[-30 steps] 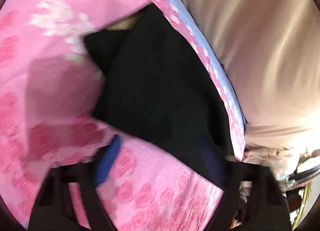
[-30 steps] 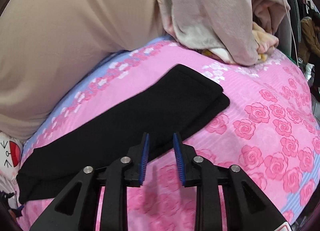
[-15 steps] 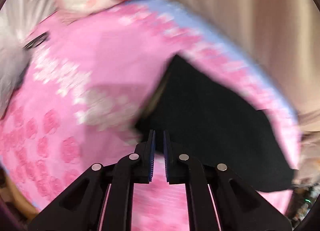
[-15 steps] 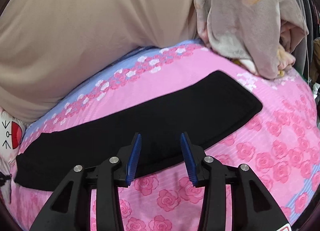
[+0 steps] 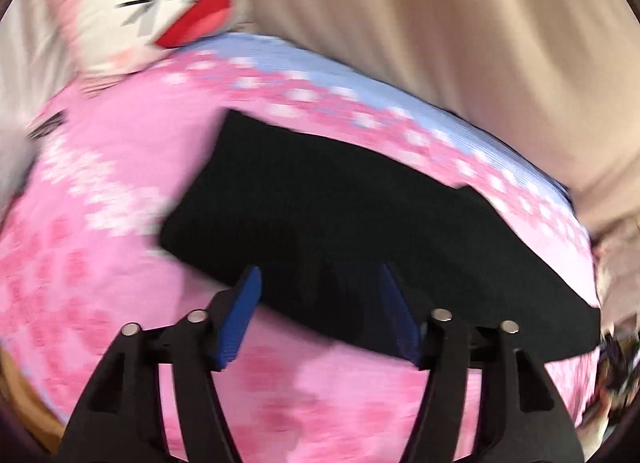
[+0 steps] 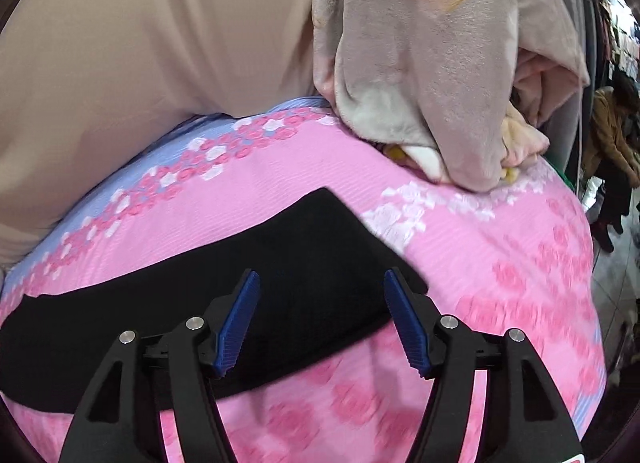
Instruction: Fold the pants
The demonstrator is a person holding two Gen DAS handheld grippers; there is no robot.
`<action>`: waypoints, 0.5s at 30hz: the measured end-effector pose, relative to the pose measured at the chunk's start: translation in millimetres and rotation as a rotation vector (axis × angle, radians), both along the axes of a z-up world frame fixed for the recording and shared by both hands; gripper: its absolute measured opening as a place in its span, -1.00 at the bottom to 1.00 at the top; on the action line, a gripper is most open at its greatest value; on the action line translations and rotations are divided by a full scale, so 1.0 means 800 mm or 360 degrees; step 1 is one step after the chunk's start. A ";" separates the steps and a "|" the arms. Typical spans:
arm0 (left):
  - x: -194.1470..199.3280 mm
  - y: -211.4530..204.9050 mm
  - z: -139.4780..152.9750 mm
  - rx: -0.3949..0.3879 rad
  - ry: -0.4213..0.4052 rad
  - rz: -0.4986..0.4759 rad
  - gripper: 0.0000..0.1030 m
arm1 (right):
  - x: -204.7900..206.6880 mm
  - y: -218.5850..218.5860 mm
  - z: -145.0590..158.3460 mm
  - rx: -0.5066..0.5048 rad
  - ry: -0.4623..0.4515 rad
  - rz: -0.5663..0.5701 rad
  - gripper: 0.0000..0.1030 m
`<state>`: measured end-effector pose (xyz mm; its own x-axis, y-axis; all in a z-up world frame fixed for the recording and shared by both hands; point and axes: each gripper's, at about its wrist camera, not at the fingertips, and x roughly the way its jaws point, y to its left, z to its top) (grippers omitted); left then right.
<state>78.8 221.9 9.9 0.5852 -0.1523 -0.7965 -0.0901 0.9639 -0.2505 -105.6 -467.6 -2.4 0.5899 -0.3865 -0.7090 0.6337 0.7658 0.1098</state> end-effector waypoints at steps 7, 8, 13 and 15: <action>0.037 -0.119 -0.027 0.0095 0.0073 -0.0154 0.17 | 0.040 -0.042 -0.027 0.0095 0.0127 0.0192 -0.87; 0.043 -0.129 -0.030 0.0113 0.0102 -0.0157 0.17 | 0.036 -0.037 -0.013 0.0054 0.0092 0.0214 -0.87; 0.062 -0.136 -0.051 0.0308 0.0151 -0.0073 0.19 | 0.023 -0.065 -0.024 0.0021 0.0174 0.0160 -0.79; 0.073 -0.128 -0.070 0.0346 0.0207 -0.0018 0.19 | 0.018 -0.073 -0.045 0.0083 0.0189 0.0113 -0.73</action>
